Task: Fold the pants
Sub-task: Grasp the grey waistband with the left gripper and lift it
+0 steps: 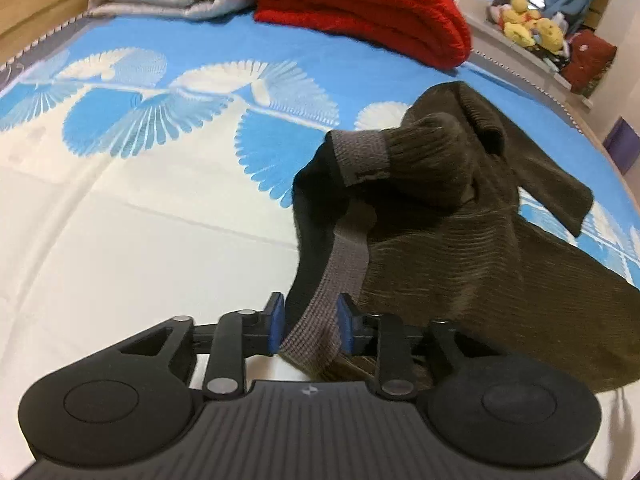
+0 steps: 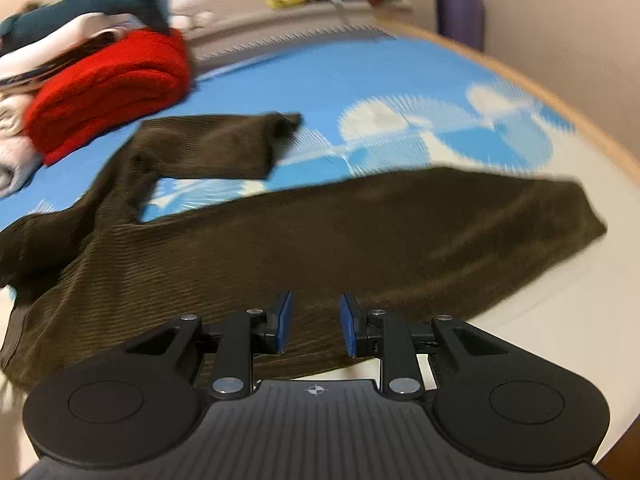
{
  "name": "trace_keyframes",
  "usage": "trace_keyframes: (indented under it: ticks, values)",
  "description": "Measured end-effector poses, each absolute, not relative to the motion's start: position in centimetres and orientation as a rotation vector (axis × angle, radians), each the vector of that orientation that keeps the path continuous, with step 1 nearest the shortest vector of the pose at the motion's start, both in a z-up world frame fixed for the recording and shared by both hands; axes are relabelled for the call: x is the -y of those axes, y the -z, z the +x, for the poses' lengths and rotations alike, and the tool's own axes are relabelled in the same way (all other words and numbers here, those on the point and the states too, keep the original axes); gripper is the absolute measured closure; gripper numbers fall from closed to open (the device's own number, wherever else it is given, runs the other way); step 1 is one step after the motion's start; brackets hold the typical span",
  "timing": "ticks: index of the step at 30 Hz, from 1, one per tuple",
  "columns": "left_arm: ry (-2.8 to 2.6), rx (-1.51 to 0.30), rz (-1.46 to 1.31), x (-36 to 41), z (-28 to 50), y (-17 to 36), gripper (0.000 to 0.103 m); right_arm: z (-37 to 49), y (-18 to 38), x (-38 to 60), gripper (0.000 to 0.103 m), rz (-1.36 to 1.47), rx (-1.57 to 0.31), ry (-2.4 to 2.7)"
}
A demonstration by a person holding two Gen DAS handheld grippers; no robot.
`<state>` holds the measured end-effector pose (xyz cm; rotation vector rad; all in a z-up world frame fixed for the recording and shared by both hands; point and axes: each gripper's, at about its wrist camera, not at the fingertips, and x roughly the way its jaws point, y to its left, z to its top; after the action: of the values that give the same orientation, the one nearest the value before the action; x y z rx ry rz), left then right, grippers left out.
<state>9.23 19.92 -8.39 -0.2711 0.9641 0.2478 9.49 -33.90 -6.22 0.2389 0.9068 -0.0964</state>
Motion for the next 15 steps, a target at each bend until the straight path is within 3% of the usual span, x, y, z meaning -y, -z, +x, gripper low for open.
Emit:
trace_keyframes:
  ticks: [3, 4, 8, 12, 15]
  values:
    - [-0.250, -0.981, -0.317, -21.0, 10.2, 9.9, 0.055, 10.8, 9.0, 36.3, 0.075, 0.345, -1.015, 0.161]
    - [-0.247, -0.994, -0.331, -21.3, 10.5, 10.4, 0.047, 11.1, 9.6, 37.3, 0.075, 0.396, -1.022, 0.185]
    - [-0.233, -1.034, -0.384, -21.8, 12.2, 12.5, 0.034, 11.9, 11.8, 39.1, 0.072, 0.399, -1.075, 0.308]
    - [-0.213, -1.070, -0.397, -21.4, 13.5, 14.2, 0.032, 12.1, 14.0, 41.2, 0.058, 0.508, -1.128, 0.386]
    - [-0.179, -1.079, -0.310, -19.4, 14.2, 14.9, 0.024, 12.4, 14.0, 40.7, 0.049, 0.494, -1.111, 0.399]
